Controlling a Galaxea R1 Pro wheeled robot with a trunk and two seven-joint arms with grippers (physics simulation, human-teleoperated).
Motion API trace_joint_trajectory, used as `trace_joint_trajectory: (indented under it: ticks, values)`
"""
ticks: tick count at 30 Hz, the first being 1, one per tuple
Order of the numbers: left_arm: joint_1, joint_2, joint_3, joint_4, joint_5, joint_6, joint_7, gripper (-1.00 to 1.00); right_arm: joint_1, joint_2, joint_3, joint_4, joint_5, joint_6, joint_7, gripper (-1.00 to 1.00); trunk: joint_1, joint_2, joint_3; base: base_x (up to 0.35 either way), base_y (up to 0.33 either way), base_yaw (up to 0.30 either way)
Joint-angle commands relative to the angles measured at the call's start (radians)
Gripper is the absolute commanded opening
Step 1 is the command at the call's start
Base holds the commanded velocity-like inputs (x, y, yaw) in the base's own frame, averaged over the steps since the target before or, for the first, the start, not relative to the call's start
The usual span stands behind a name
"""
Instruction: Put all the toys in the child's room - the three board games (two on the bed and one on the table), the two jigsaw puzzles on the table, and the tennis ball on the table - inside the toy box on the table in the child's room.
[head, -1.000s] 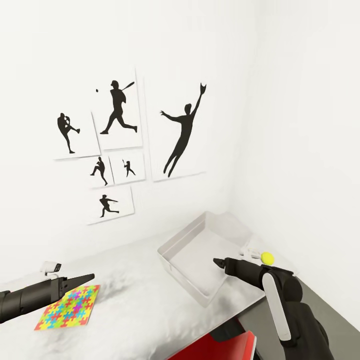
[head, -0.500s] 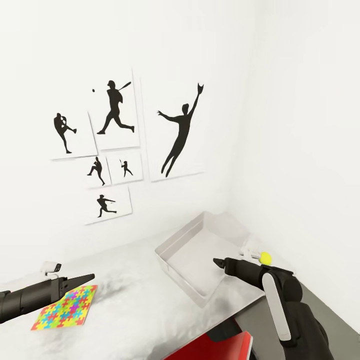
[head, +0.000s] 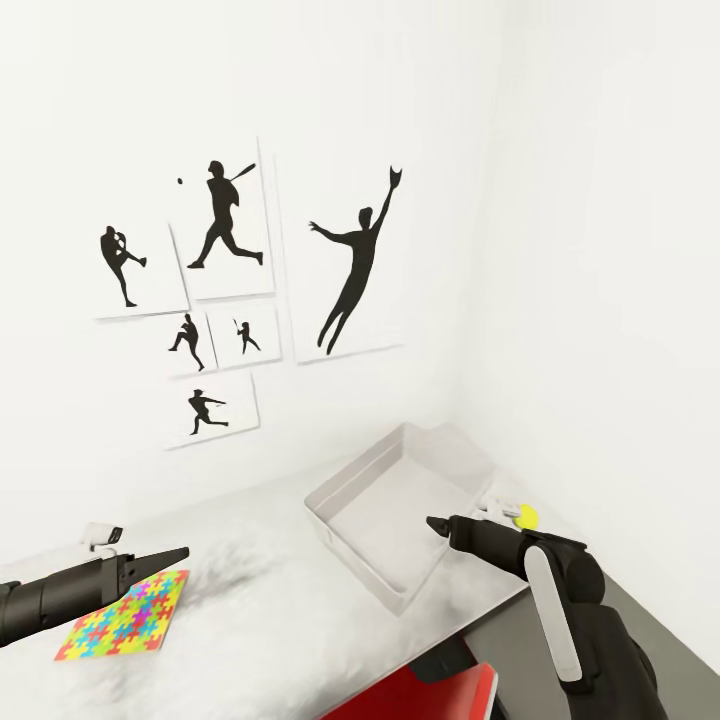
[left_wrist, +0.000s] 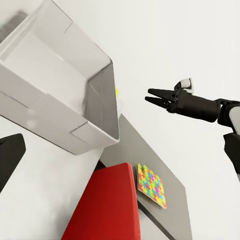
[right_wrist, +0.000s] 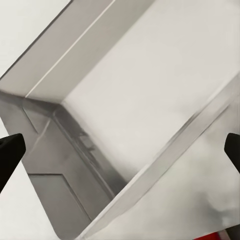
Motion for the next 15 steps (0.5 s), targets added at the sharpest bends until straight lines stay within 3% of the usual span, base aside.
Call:
trace_joint_trajectory:
  ticks: [1, 15]
  values:
    - [-0.001, 0.000, 0.000, 0.000, -0.001, 0.011, -0.004, 1.00, -0.001, 0.001, -0.002, -0.001, 0.004, 0.005, 0.007, 1.00, 0.001, -0.002, -0.002, 0.000, -0.004, 0.012]
    - [-0.001, 0.000, 0.000, 0.000, -0.001, 0.011, -0.004, 1.00, -0.001, 0.001, -0.002, 0.000, 0.004, 0.005, 0.007, 1.00, 0.001, -0.002, -0.002, 0.000, -0.001, 0.003]
